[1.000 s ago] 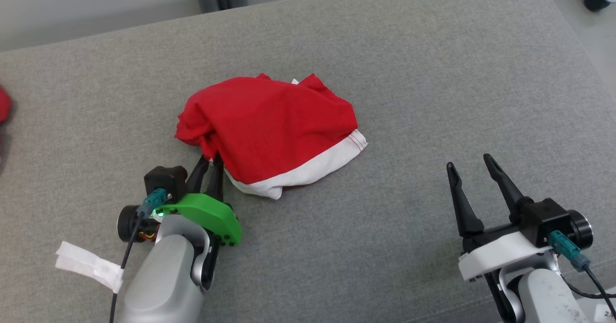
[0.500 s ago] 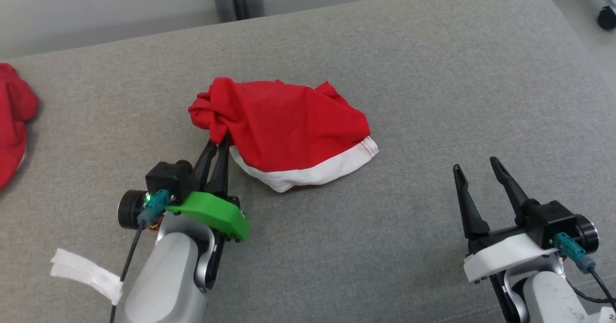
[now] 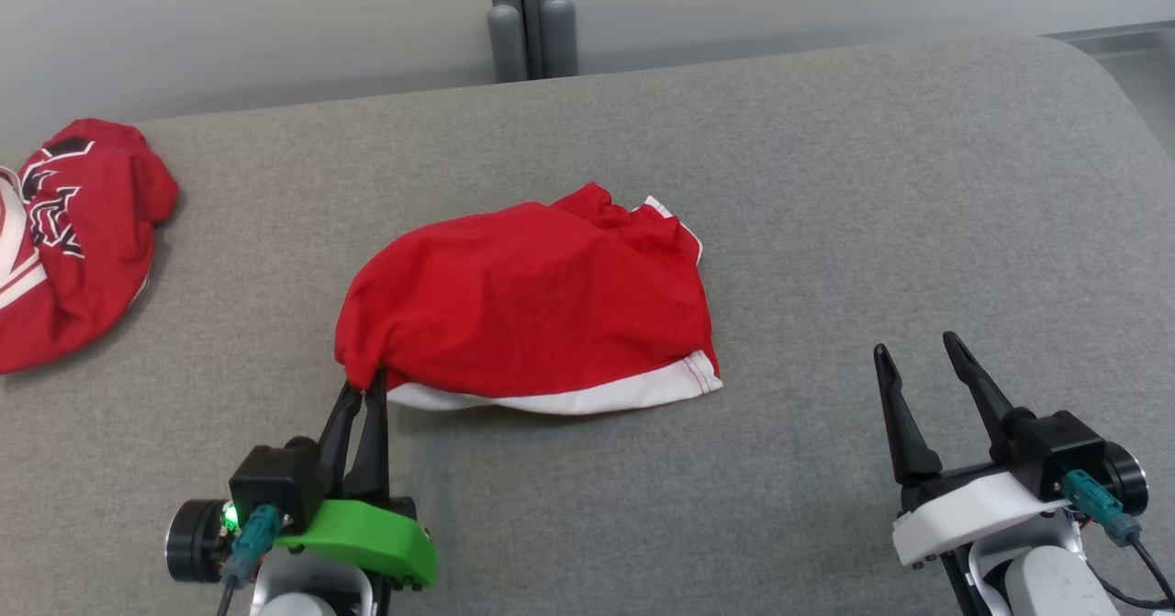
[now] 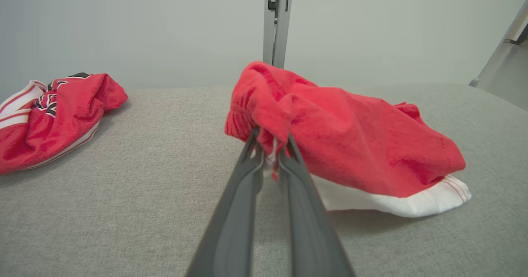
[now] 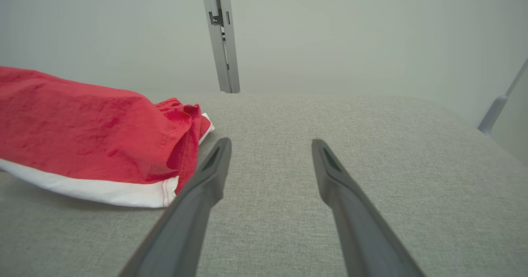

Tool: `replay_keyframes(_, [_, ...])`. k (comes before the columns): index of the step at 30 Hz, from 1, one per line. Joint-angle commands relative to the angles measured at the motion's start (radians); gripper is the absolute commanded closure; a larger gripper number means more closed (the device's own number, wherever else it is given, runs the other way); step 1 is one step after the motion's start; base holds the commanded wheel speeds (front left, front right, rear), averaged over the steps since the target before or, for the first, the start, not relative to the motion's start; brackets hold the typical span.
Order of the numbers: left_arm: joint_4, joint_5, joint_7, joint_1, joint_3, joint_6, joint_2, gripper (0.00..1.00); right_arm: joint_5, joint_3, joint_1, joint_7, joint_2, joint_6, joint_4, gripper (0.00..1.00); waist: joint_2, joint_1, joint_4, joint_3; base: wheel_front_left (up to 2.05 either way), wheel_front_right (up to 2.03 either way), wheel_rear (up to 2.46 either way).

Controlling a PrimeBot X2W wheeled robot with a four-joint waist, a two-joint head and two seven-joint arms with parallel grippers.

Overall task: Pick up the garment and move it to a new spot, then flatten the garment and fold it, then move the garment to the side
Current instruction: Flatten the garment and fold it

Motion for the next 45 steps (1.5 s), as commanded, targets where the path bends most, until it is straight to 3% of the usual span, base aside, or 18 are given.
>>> replay_keyframes(1, [-0.028, -0.007, 0.026, 0.022, -0.001, 0.01, 0.005, 1.0, 0.003, -0.001, 0.007, -0.005, -0.004, -0.001, 0.001, 0.0, 0.0, 0.0, 0.005, -0.002, 0.0, 0.0, 0.0])
replay_keyframes(5, [-0.052, -0.022, 0.088, 0.033, 0.008, 0.026, 0.012, 1.0, -0.001, 0.006, 0.002, -0.005, -0.003, -0.001, 0.005, 0.0, 0.0, 0.0, -0.001, 0.003, 0.0, 0.0, 0.0])
replay_keyframes(9, [0.025, -0.007, 0.113, -0.038, 0.006, 0.034, 0.023, 1.0, 0.0, 0.026, -0.012, -0.005, -0.003, -0.001, 0.006, 0.0, 0.0, 0.0, -0.024, 0.011, 0.0, 0.0, 0.0])
replay_keyframes(21, [0.304, 0.023, 0.065, -0.305, -0.137, -0.03, -0.042, 1.0, -0.002, 0.061, -0.031, -0.005, -0.003, -0.001, 0.002, 0.0, 0.0, 0.0, -0.128, 0.072, 0.0, 0.0, 0.0])
replay_keyframes(26, [0.407, 0.029, 0.035, -0.362, -0.2, -0.032, -0.052, 1.0, 0.004, 0.07, -0.039, -0.005, -0.004, -0.001, 0.002, 0.0, 0.0, 0.0, -0.149, 0.088, 0.0, 0.0, 0.0])
replay_keyframes(27, [0.425, 0.029, 0.022, -0.372, -0.211, -0.031, -0.054, 0.79, 0.006, 0.07, -0.039, -0.005, -0.003, -0.001, 0.001, 0.0, 0.0, 0.0, -0.151, 0.091, 0.0, 0.0, 0.0])
replay_keyframes(28, [0.438, 0.025, 0.011, -0.379, -0.218, -0.033, -0.055, 0.22, 0.007, 0.069, -0.039, -0.005, -0.003, -0.001, 0.001, 0.0, 0.0, 0.0, -0.151, 0.093, 0.0, 0.0, 0.0])
replay_keyframes(29, [0.45, 0.016, -0.001, -0.385, -0.225, -0.036, -0.056, 0.0, 0.008, 0.066, -0.038, -0.005, -0.003, -0.001, -0.001, 0.0, 0.0, 0.0, -0.15, 0.094, 0.0, 0.0, 0.0])
replay_keyframes(45, [0.399, -0.026, -0.076, -0.354, -0.277, -0.025, -0.052, 0.0, 0.003, 0.055, -0.024, -0.005, -0.003, -0.001, 0.009, 0.0, 0.0, 0.0, -0.033, 0.055, 0.0, 0.0, 0.0])
